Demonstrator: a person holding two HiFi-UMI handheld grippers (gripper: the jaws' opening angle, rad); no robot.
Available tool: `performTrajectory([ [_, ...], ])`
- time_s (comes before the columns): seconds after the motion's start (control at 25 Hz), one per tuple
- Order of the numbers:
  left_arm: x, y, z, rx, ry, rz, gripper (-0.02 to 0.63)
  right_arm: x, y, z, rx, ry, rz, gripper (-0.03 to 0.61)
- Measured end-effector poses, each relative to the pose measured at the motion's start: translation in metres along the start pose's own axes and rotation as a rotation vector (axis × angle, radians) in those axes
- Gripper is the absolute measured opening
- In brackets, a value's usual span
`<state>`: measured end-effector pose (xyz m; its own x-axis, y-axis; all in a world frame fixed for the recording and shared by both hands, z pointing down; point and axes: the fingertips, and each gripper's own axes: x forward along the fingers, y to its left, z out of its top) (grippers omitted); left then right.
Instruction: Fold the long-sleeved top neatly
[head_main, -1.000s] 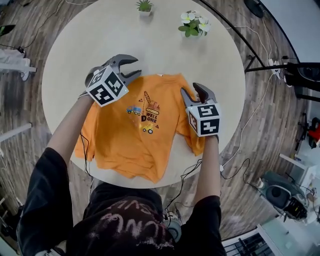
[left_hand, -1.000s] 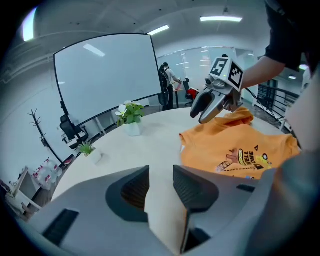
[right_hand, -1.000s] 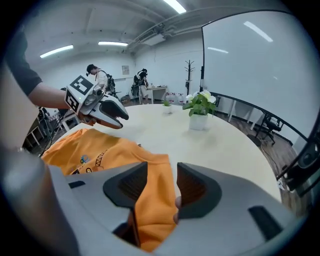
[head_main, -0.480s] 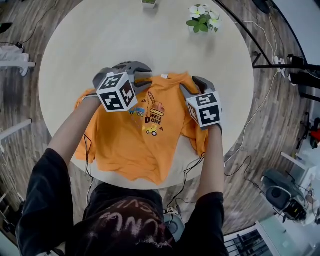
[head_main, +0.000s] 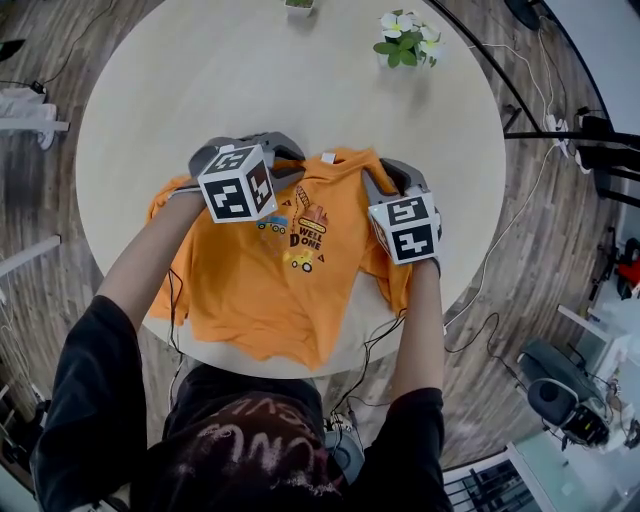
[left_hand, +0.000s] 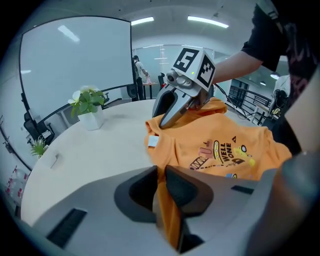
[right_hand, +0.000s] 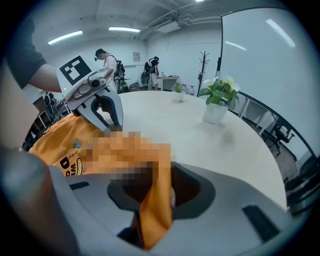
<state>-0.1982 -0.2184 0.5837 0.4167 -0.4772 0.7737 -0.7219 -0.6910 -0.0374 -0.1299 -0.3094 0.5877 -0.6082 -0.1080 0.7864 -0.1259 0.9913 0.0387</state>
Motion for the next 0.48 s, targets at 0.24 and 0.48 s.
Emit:
performTrajectory([
  [0.24,-0.013,0.0,0.004,0.058,0.01,0.07,0.043,-0.024,0.006,0.013,-0.029,-0.066,-0.026,0.067],
  [0.48,-0.034,-0.003,0.014,0.106,0.004,0.139,0.041,-0.051,0.017,0.03,-0.054,-0.138,-0.039,0.054],
])
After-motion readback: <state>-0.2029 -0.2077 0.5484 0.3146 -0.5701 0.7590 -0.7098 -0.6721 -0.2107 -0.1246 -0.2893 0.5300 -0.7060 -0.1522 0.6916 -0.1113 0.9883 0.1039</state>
